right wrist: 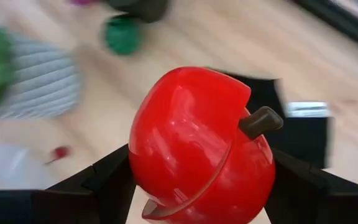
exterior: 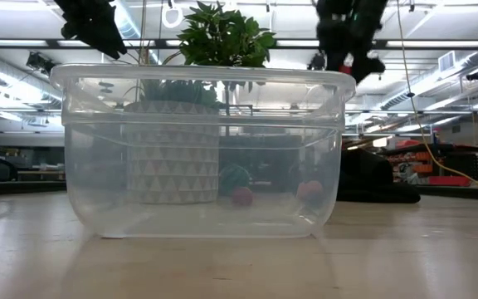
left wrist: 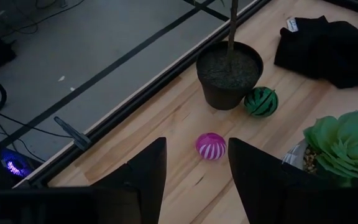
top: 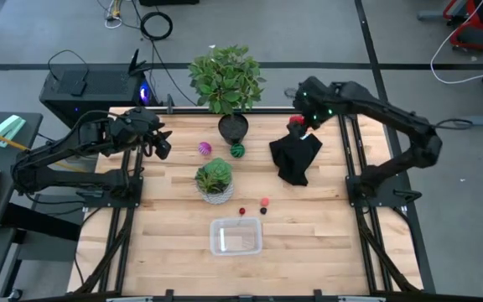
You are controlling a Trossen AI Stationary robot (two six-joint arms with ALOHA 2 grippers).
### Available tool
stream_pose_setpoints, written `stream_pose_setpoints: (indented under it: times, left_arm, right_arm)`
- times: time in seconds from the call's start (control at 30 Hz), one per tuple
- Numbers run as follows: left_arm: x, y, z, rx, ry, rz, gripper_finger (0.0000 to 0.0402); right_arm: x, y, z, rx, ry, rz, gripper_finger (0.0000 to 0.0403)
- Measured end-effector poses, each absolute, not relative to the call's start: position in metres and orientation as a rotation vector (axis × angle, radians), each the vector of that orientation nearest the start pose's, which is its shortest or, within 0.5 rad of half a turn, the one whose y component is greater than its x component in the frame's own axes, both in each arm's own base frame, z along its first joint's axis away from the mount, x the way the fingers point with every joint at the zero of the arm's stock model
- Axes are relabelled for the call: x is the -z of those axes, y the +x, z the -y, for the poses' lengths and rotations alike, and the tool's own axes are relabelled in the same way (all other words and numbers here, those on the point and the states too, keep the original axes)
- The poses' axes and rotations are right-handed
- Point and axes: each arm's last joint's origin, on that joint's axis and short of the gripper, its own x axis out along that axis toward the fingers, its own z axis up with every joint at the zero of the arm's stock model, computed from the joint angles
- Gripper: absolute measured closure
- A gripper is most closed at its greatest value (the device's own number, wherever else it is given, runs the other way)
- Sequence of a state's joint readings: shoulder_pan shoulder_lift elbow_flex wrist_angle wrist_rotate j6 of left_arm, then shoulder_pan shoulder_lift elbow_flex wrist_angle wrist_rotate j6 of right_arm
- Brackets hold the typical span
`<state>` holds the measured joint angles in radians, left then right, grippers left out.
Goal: Pick and placing Produce into tupperware
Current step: Put the apple into the transparent bin
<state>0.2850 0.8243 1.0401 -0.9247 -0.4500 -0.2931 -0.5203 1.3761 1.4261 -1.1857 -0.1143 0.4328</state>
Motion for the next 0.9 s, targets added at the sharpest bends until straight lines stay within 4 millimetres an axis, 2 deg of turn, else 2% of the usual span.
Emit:
stream_pose_setpoints:
  times: [0.2, 0.43, 0.7, 0.9]
  left_arm:
    - [-0.347, 0.129, -0.051, -0.802, -0.207, -0.613, 0.022]
    - [-0.347, 0.129, -0.051, -0.803, -0.208, -0.613, 0.0225]
    - [-0.347, 0.129, -0.051, -0.802, -0.208, -0.613, 0.0227]
    - [-0.347, 0.129, -0.051, -0.802, -0.207, -0.614, 0.0224]
  right_arm:
    - [-0.361, 0.233, 0.064, 0.453, 0.747, -0.951, 0.0115]
    - [-0.369, 0.26, 0.005, 0.23, 0.721, -0.854, 0.0111]
    - [-0.366, 0.296, -0.045, 0.006, 0.66, -0.736, 0.0114]
    - [-0.361, 0.32, -0.074, -0.114, 0.649, -0.642, 0.0111]
